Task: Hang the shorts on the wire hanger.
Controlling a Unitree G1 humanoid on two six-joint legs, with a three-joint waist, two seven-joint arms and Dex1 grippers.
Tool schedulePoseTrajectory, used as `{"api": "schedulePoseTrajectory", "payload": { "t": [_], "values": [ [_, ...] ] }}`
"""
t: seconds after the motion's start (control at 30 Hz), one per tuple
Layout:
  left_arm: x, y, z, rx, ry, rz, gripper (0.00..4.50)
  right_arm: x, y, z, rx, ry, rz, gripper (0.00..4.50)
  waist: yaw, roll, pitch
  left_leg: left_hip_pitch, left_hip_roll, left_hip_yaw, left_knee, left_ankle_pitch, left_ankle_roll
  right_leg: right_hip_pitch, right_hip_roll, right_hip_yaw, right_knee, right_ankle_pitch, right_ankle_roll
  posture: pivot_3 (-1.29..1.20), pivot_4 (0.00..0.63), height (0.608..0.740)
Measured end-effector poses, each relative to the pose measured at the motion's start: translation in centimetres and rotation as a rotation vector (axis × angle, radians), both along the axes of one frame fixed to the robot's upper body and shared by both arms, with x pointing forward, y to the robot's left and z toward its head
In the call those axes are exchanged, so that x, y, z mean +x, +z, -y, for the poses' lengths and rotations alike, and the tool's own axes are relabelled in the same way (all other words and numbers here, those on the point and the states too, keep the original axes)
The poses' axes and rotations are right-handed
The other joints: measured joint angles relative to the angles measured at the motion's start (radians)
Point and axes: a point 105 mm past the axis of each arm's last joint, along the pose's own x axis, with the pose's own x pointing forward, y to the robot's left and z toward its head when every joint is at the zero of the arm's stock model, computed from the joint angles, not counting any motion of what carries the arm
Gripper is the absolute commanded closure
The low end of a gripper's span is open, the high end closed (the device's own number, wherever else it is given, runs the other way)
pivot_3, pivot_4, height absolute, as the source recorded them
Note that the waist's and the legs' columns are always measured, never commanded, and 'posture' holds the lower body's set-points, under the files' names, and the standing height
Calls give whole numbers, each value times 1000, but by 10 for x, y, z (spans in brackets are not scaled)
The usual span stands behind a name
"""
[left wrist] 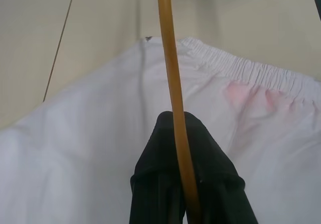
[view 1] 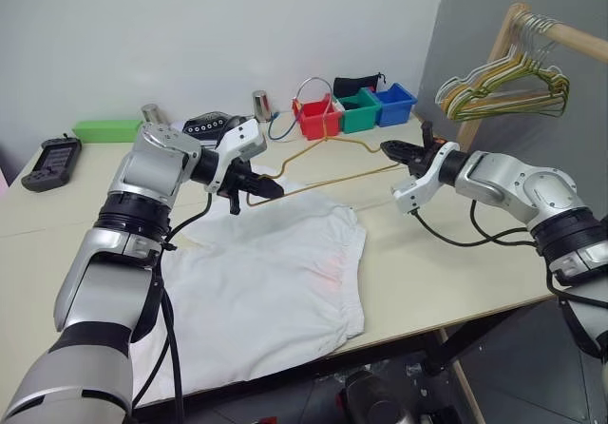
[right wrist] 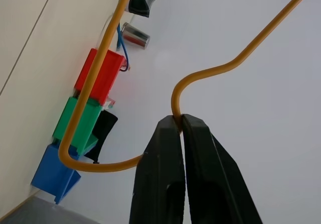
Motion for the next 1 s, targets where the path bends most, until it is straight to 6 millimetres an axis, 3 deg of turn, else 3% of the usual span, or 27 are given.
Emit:
{"api": "schedulePoseTrajectory", "payload": {
  "t": [0.33,0.5,0.63,0.83,1.0],
  "values": [
    [4,0,0,18,1,50,4500,-1,1,0,44,-12,-66,1159,0,0,0,0,0,0,0,0,0,0,0,0,0,0,0,-343,21,740],
    [12,5,-2,78,4,184,4500,-9,-19,11,170,-105,-358,67,1,-1,0,0,0,0,1,0,0,2,0,-1,-1,0,0,-347,27,740],
    [15,5,-3,103,2,240,4500,-25,-36,9,296,-164,-665,67,1,-1,0,0,1,0,1,0,0,2,0,-1,0,0,0,-348,27,740],
    [18,8,2,121,-13,336,4500,-30,-19,-3,612,-232,-976,67,3,-1,0,0,1,-2,4,0,0,2,0,-3,1,0,1,-343,30,740],
    [16,26,13,78,-38,434,4500,-29,-31,-1,720,-316,-1139,67,8,-1,0,-2,1,-2,4,0,0,1,0,-3,0,0,1,-326,26,740]
  ]
}}
